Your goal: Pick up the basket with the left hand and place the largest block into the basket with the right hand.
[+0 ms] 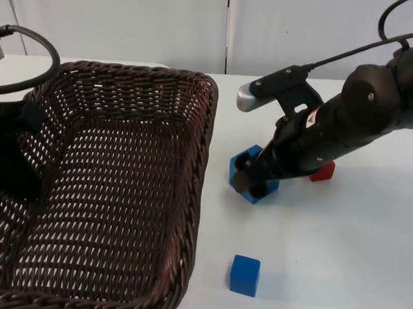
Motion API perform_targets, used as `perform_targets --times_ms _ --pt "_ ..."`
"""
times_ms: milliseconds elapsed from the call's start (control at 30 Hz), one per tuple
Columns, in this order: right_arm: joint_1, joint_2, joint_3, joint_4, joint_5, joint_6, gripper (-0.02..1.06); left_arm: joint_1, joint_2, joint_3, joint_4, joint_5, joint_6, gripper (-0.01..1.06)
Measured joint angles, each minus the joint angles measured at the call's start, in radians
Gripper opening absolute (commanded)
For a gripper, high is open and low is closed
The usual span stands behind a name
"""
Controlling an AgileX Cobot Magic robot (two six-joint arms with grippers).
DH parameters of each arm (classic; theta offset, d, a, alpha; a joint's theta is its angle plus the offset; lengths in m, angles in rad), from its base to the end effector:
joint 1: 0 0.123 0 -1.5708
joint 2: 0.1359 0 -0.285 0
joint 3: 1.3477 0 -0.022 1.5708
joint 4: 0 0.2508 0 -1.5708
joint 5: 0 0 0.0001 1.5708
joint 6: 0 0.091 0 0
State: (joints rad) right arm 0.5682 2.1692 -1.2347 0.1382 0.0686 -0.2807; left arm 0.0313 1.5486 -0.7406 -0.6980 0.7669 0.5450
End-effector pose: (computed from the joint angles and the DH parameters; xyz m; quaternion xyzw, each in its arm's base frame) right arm 0.3610 0.2315 0.0890 -0.3310 0.8870 0.0723 0.3137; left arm 0.2536 -0.0327 0.1776 0.0101 0.9681 -0.2260 0.1077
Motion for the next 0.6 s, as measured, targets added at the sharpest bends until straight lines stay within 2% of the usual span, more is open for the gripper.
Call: perform_targets --times_ms 33,100,133,167,267,300,333,467,600 --pt "0.000 0.000 0.000 0.000 0.000 0.000 0.83 0.000 0.000 0.000 0.000 0.000 0.000 0.00" --pt "0.000 0.000 0.000 0.000 0.000 0.000 0.60 0.000 0.000 0.000 0.002 0.000 0.000 0.00" --pt "0.000 0.000 0.000 0.000 -0.002 0.000 0.60 0.000 0.000 0.000 0.004 0.000 0.000 0.00" --pt "0.000 0.000 0.000 0.000 -0.002 0.000 0.42 0.000 0.000 0.000 0.003 0.000 0.000 0.00" --pt "0.000 -0.002 0.000 0.000 0.005 0.000 0.07 0.000 0.000 0.000 0.006 0.000 0.002 0.00" --pt "0.000 -0.009 0.000 0.000 0.018 0.000 0.07 0.000 0.000 0.000 0.008 -0.002 0.002 0.00" --pt "0.000 -0.019 0.000 0.000 0.030 0.000 0.00 0.000 0.000 0.000 0.008 -0.002 0.002 0.00" --pt "0.000 -0.078 0.000 -0.005 0.078 0.000 0.00 0.000 0.000 0.000 0.008 -0.006 0.002 0.00" --pt "0.000 -0.208 0.000 -0.067 0.154 0.000 0.00 0.000 0.000 0.000 0.012 -0.016 0.002 0.00"
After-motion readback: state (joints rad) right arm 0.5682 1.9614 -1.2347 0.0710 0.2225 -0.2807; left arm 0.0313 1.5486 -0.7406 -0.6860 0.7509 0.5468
